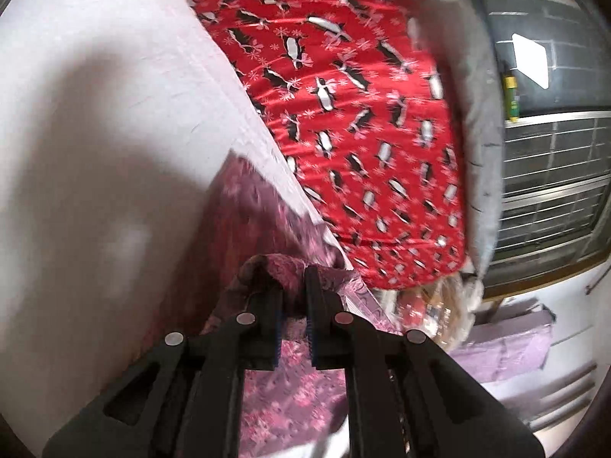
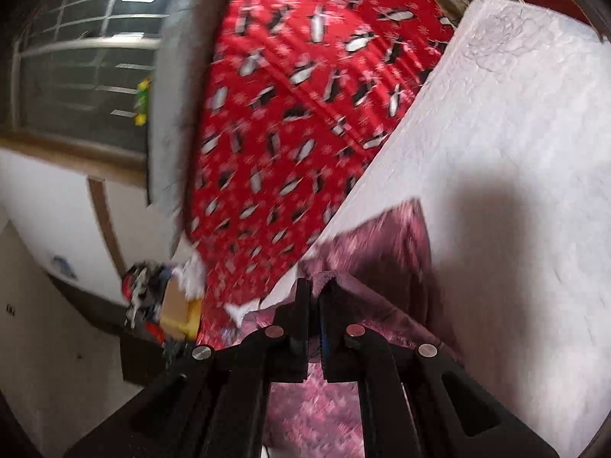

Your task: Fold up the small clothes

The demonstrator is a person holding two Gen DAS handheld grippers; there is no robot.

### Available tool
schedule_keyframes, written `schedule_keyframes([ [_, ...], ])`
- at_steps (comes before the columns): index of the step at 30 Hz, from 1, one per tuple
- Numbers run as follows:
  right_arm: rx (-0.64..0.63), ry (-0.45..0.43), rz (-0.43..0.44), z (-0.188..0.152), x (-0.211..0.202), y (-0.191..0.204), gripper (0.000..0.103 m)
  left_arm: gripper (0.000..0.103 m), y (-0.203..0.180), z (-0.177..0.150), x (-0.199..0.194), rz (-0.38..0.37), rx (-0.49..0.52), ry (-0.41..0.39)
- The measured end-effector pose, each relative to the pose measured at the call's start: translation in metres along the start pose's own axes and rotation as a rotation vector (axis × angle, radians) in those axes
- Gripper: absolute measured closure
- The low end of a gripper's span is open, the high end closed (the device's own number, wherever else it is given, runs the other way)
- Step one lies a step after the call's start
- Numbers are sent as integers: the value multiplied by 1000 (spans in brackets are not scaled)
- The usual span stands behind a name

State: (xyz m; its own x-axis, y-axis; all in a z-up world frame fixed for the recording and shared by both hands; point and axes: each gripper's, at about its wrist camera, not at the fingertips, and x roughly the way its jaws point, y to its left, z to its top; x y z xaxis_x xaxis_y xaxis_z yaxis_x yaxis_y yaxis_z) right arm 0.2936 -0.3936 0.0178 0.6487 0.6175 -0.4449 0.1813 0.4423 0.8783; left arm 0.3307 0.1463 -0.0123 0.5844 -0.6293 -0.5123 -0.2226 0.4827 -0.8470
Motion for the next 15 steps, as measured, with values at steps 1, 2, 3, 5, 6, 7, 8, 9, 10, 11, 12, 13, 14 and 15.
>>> schedule_keyframes([
  [1, 17, -11, -13, 8, 13, -7, 99, 95, 0, 6, 10, 11, 5, 5],
  [2, 32, -16, -24, 13, 23, -13, 99, 95, 1, 14, 26, 39, 9, 17],
  [3, 51, -20, -41, 19, 33, -20, 99, 95, 3, 17, 35, 60, 10, 26],
  [5, 91, -11, -89, 30, 53, -37, 99, 95, 9, 28, 56, 112, 1, 56],
  [6, 102, -1, -110, 33, 60, -44, 99, 95, 13, 32, 63, 128, -11, 75],
  [7, 115, 16, -128, 37, 69, -50, 99, 95, 18, 36, 69, 136, -32, 93],
  [8, 125, 28, -130, 38, 73, -54, 97, 95, 20, 39, 70, 127, -53, 105],
  [9, 147, 35, -124, 41, 75, -58, 95, 95, 23, 41, 69, 99, -81, 114],
  [10, 165, 33, -111, 43, 75, -60, 95, 95, 26, 45, 65, 53, -111, 118],
  [11, 182, 26, -87, 46, 72, -61, 94, 95, 29, 48, 58, -2, -139, 116],
  [12, 191, 16, -59, 48, 68, -60, 92, 94, 29, 50, 53, -44, -158, 116],
  [13, 199, -16, -37, 52, 59, -59, 86, 92, 28, 53, 48, -83, -173, 122],
  [14, 203, -44, -27, 54, 52, -59, 76, 90, 27, 55, 44, -128, -184, 126],
  [15, 209, -90, -15, 58, 42, -59, 71, 83, 25, 59, 38, -146, -183, 116],
])
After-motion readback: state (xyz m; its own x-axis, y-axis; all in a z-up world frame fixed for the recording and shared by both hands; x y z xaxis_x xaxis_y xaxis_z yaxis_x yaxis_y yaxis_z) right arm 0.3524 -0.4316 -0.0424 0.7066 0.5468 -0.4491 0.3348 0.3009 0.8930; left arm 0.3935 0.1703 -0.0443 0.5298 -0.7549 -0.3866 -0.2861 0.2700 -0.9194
